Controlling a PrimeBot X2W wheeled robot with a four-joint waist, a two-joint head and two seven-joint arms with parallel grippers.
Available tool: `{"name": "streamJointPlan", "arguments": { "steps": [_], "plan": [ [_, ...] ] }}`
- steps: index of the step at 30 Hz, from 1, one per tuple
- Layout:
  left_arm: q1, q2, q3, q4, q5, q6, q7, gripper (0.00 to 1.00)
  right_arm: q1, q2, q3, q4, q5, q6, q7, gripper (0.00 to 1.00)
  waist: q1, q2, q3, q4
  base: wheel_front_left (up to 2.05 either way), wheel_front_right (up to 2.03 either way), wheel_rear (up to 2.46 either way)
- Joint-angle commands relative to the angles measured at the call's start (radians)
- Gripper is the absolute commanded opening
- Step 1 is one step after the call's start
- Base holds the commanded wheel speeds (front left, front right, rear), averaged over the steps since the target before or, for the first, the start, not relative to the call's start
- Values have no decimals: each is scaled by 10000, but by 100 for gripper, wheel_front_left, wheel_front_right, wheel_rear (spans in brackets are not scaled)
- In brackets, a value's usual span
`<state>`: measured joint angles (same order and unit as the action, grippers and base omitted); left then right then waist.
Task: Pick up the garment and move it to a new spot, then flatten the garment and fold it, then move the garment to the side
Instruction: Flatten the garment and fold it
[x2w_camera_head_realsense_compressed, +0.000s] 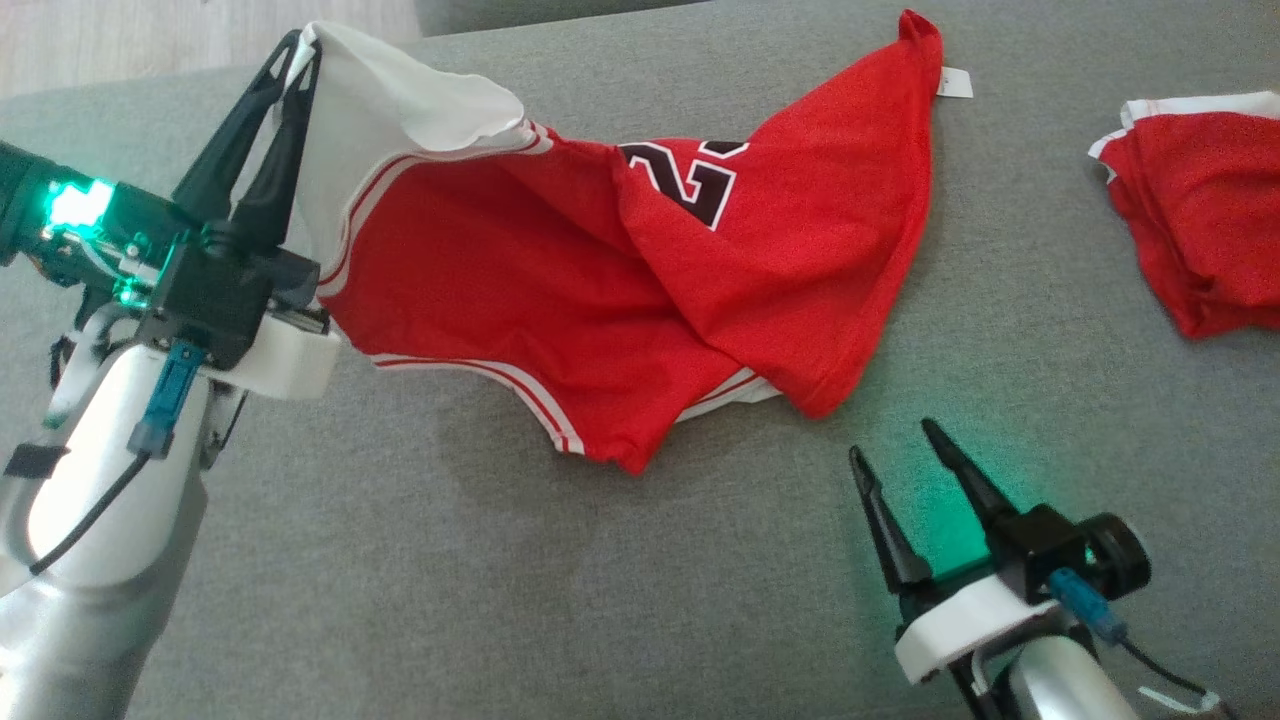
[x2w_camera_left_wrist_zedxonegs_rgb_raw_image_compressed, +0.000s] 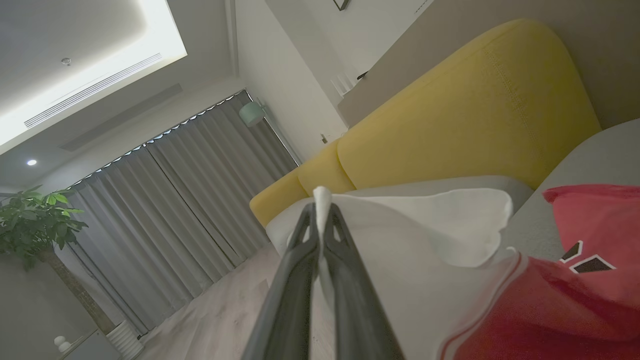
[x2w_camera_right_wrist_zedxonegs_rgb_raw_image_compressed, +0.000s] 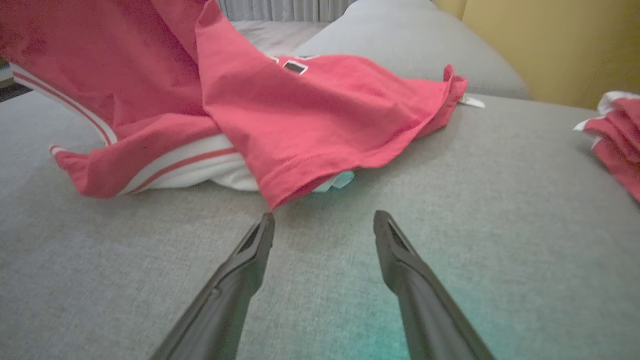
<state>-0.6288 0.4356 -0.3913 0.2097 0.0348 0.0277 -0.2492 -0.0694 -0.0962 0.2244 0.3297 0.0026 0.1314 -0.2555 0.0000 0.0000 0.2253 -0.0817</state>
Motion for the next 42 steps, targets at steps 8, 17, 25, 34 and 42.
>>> {"name": "streamJointPlan", "arguments": {
  "steps": [8,17,25,34,42],
  "plan": [
    [-590,382,250,-162,-77,56,-43,0,-500,56,902,416,579,-7,-62,100,0,0,129,186,0,0,0],
    [-810,377,128,-143,-108,69,-6,0,-1083,178,1237,852,1313,-7,-62,100,0,0,303,358,0,0,0],
    [-1030,316,-16,-141,-107,104,31,0,-1591,276,1506,1309,1720,-7,-62,91,0,0,461,511,0,0,0],
    [-1144,343,-84,-78,-161,174,18,0,-1763,246,1674,1296,1782,-7,-62,0,0,0,567,564,0,0,0],
    [-1010,426,-96,12,-256,289,-23,0,-1615,106,1482,787,1712,-7,-63,0,0,0,293,428,0,0,0]
  ]
}}
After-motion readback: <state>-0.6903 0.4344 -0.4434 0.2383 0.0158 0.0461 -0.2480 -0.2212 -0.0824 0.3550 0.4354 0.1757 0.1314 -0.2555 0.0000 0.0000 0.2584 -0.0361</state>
